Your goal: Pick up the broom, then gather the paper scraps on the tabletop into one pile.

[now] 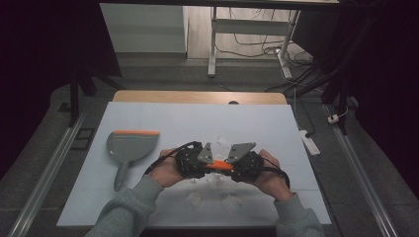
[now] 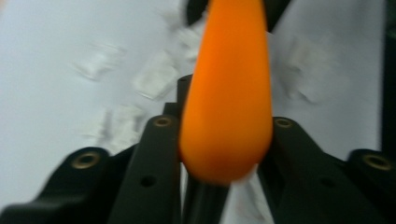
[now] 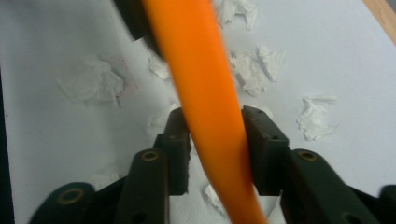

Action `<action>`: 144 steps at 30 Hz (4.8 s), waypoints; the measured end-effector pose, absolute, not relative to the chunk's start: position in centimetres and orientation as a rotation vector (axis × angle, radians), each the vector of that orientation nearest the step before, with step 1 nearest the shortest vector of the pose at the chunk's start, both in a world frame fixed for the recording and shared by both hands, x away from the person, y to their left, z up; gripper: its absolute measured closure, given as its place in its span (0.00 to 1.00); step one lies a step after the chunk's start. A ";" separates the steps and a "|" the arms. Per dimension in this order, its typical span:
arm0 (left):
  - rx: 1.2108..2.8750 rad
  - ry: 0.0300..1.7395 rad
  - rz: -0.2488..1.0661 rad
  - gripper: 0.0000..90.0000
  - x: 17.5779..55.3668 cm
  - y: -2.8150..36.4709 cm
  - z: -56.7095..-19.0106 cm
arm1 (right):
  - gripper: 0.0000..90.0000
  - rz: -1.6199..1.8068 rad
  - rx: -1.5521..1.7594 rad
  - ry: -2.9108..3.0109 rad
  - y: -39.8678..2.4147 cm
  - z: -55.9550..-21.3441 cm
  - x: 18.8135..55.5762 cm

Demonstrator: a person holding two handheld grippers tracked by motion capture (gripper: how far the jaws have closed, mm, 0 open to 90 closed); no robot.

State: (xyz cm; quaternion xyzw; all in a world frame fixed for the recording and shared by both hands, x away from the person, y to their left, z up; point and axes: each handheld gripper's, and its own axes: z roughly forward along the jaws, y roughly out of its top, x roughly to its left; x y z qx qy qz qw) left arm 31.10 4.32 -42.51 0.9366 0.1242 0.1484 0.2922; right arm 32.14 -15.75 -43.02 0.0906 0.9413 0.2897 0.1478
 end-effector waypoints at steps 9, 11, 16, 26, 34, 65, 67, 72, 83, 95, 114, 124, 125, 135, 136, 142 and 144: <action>2.311 0.639 0.584 0.36 30.3 7.1 -41.8 | 0.75 0.919 0.397 2.658 -16.9 -42.8 32.9; 2.272 0.691 0.567 0.34 29.8 8.4 -41.9 | 0.75 0.927 0.429 2.646 -17.0 -42.8 33.0; 2.201 0.797 0.550 0.34 28.1 11.8 -42.9 | 0.75 0.966 0.488 2.629 -17.6 -42.8 33.5; 2.115 0.999 0.574 0.34 25.6 17.7 -45.9 | 0.75 1.052 0.620 2.555 -19.1 -42.3 34.0; 2.059 1.051 0.631 0.34 24.1 20.5 -47.4 | 0.75 1.042 0.666 2.519 -19.7 -42.2 34.4; 2.082 1.092 0.579 0.33 24.6 22.1 -50.1 | 0.75 0.657 0.976 2.485 -20.7 -43.1 41.6; 2.078 1.093 0.573 0.33 24.5 22.1 -50.2 | 0.75 0.592 0.991 2.507 -19.6 -43.4 43.3; 2.063 1.083 0.566 0.33 24.2 22.0 -50.1 | 0.75 0.388 1.005 2.526 -17.0 -44.6 46.9; 2.051 1.073 0.553 0.33 24.2 22.3 -50.3 | 0.76 0.183 0.919 2.574 -13.0 -45.8 49.0; 2.060 1.068 0.558 0.33 24.1 22.0 -50.3 | 0.76 0.184 0.725 2.693 -10.5 -45.8 45.4; 2.061 1.076 0.558 0.33 24.2 22.1 -50.4 | 0.76 0.538 0.698 2.699 -13.0 -42.4 42.2; 2.058 1.081 0.545 0.33 24.3 22.2 -50.5 | 0.76 0.550 0.651 2.667 -11.1 -42.3 43.9; 2.056 1.080 0.544 0.33 24.3 22.2 -50.5 | 0.76 0.540 0.639 2.673 -10.6 -42.5 44.2; 2.044 1.081 0.532 0.33 24.3 22.4 -50.5 | 0.76 0.357 0.490 2.689 -4.3 -45.3 46.5; 2.044 1.080 0.532 0.33 24.3 22.5 -50.5 | 0.76 0.344 0.473 2.691 -3.7 -45.6 46.6; 2.042 1.080 0.531 0.33 24.3 22.6 -50.5 | 0.76 0.265 0.331 2.714 -1.8 -46.7 46.2; 2.044 1.080 0.533 0.33 24.3 22.6 -50.5 | 0.76 0.247 0.286 2.726 -1.5 -46.8 45.6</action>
